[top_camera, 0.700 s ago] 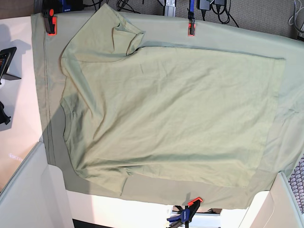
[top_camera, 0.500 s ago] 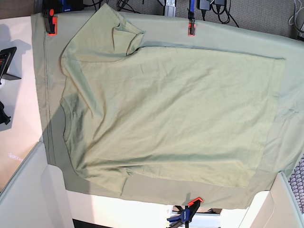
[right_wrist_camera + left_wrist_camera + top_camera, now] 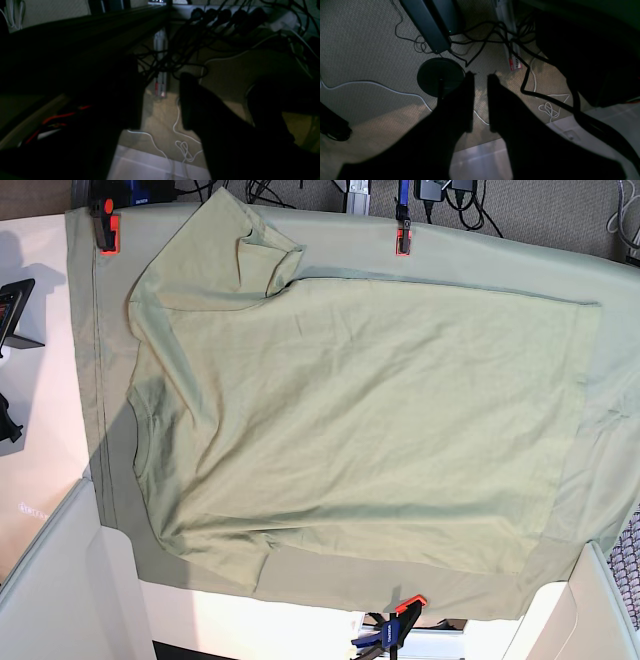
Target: Fold the T-shirt properly
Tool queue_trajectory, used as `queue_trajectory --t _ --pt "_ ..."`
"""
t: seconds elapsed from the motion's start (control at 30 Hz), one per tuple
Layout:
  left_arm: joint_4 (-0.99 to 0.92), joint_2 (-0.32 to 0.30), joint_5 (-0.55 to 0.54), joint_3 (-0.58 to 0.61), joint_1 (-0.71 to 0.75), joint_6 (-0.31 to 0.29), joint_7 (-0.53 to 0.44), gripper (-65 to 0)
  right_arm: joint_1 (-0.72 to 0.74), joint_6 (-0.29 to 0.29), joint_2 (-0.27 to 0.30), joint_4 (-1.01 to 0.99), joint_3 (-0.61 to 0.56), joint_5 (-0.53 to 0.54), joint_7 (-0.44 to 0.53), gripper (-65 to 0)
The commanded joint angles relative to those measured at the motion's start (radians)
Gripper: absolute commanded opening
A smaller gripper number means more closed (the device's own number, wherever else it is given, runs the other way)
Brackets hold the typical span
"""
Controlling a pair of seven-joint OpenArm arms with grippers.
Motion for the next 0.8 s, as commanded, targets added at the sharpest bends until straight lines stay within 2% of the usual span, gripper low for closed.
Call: queue_trajectory --t 0.0,0.13,0.4,0.53,0.63,0.77 --pt "0.0 0.0 0.01 0.002 0.004 0.003 -0.005 -52.5 -0.005 0.011 0.0 0.007 0.003 0.0 0.008 -40.6" --pt "0.0 -0.001 0.01 0.002 0.004 0.003 0.009 -52.5 -0.005 0.011 0.0 0.007 0.003 0.0 0.008 -40.6" --pt "0.0 -0.004 0.011 0.002 0.011 -0.01 0.102 -52.5 -0.028 0.011 0.001 0.011 0.003 0.001 0.007 -40.6" --pt "0.034 -0.041 -0.06 0.002 0.034 -0.194 0.103 -52.5 -0.071 0.011 0.009 0.035 0.003 0.001 0.007 -40.6" --pt "0.109 -0.087 -0.123 -0.026 0.074 -0.248 0.087 -52.5 -0.12 0.031 0.024 0.102 0.003 0.003 0.007 -40.6" --pt "0.237 -0.133 -0.137 -0.175 0.158 -0.311 0.074 -52.5 -0.209 0.059 0.057 0.236 0.003 0.074 0.005 -40.6"
